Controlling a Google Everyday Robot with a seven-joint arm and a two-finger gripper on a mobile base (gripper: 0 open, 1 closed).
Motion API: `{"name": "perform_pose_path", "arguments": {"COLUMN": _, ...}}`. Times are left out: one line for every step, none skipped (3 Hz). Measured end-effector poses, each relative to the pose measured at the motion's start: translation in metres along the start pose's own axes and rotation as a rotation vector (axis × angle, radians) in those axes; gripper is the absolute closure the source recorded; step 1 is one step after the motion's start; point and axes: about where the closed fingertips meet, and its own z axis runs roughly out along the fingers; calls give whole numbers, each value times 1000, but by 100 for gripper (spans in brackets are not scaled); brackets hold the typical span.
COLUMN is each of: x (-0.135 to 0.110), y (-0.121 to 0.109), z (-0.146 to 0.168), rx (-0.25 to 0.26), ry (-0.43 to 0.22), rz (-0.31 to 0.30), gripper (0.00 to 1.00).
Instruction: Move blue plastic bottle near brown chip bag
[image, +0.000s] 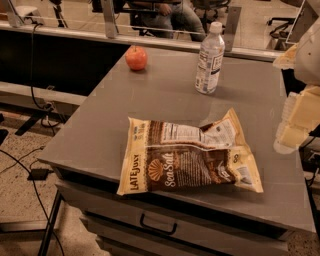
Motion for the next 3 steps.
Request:
{"name": "perform_pose_path", "arguments": {"x": 0, "y": 0, "z": 0, "rx": 0, "ry": 0, "rz": 0, "gripper": 0}}
{"name": "perform_pose_path", "arguments": {"x": -1, "y": -41, "z": -1, "rx": 36, "ry": -69, "rz": 18, "gripper": 0}}
{"name": "perform_pose_path", "arguments": {"x": -5, "y": -93, "z": -1, "rx": 85, "ry": -145, "rz": 33, "gripper": 0}}
